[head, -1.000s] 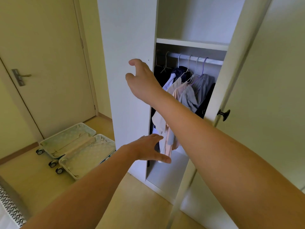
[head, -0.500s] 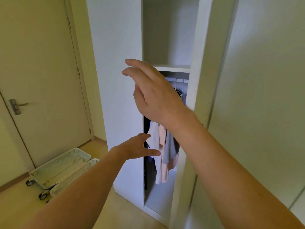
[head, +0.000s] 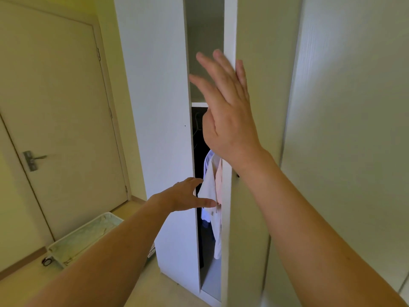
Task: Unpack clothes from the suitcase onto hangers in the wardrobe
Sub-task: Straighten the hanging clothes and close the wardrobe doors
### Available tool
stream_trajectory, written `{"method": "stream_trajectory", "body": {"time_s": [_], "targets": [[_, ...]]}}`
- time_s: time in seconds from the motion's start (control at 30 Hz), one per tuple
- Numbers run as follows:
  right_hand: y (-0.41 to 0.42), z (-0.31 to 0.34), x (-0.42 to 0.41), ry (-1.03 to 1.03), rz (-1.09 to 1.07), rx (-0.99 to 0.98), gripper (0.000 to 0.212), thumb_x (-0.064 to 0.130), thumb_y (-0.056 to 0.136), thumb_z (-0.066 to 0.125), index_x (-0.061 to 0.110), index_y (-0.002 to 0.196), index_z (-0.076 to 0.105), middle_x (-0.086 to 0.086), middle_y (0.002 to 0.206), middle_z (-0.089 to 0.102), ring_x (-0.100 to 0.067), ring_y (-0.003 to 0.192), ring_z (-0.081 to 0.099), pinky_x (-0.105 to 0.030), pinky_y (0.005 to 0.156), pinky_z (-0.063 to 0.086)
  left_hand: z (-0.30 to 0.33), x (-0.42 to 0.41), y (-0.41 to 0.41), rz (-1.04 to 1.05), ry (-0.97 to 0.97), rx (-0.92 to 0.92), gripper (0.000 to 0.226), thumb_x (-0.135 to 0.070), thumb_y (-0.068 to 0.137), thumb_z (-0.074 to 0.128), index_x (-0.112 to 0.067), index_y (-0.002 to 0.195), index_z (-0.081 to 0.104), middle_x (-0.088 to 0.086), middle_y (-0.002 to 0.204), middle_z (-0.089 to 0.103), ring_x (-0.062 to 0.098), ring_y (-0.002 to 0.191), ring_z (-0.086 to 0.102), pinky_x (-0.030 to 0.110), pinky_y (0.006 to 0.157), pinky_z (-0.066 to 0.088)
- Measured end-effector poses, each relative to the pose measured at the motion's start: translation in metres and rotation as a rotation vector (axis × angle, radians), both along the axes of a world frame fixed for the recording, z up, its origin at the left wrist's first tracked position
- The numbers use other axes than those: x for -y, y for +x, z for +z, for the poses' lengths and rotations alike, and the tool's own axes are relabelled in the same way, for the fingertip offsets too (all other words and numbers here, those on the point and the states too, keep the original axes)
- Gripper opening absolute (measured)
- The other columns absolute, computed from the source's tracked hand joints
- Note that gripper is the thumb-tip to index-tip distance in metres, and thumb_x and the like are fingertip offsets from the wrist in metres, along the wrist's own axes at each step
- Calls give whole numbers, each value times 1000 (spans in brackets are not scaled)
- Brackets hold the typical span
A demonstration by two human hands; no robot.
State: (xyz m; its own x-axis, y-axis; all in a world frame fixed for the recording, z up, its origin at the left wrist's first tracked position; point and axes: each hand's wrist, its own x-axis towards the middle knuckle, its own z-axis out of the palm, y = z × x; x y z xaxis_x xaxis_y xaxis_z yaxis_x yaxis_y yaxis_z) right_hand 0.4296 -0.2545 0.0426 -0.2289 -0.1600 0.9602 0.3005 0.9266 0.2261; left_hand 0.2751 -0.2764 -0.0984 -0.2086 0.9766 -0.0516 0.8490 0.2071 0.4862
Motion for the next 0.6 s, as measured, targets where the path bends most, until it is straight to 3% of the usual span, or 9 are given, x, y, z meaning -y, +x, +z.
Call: {"method": "stream_trajectory", "body": {"time_s": [0.13,0.2,0.3,0.37,0.43,0.5,0.6], "targets": [[-27,-3,-5,-50,105,4,70,-21,66,39,-2,133,52,-22,149,38,-37,143,25,-44,121,7,-5,3,-19,38,14,132,97,-75,71,64,-35,151,25,-16,157,23,11,139,36,36,112,32],[-43,-6,-9,-89,138,13,74,-21,67,41,-3,139,45,-23,152,32,-36,145,21,-43,121,6,-7,6,-28,76,32,277,82,-68,74,65,-41,146,34,-17,153,34,9,140,35,37,113,32],[-60,-11,-27,-98,104,75,71,-10,77,48,-1,146,34,-22,155,24,-35,147,16,-46,121,6,-3,9,-34,21,70,440,41,-28,89,55,-39,129,57,-18,130,60,6,125,51,27,102,37],[-72,-17,-51,-67,24,128,64,7,90,52,0,149,28,-22,156,22,-36,147,15,-48,121,6,4,12,-38,-27,80,527,48,-2,85,46,-29,119,66,-16,118,68,8,116,58,23,95,39],[-80,-23,-75,-29,-79,179,63,32,99,46,1,150,25,-22,157,21,-37,147,14,-50,120,6,5,10,-45,-36,116,573,36,-1,71,49,-13,100,67,-8,98,70,20,98,62,23,93,44],[-91,-25,-92,3,-149,231,70,49,100,36,1,150,23,-21,157,21,-36,147,15,-51,120,7,6,5,-54,-9,161,649,26,-8,65,55,-2,90,59,0,86,61,21,84,55,25,85,45],[-115,-25,-108,31,-208,262,73,54,99,32,3,151,22,-18,158,21,-34,147,15,-51,120,8,7,-9,-71,5,214,708,23,-11,85,55,-11,106,64,-2,102,71,17,94,67,28,85,52]]}}
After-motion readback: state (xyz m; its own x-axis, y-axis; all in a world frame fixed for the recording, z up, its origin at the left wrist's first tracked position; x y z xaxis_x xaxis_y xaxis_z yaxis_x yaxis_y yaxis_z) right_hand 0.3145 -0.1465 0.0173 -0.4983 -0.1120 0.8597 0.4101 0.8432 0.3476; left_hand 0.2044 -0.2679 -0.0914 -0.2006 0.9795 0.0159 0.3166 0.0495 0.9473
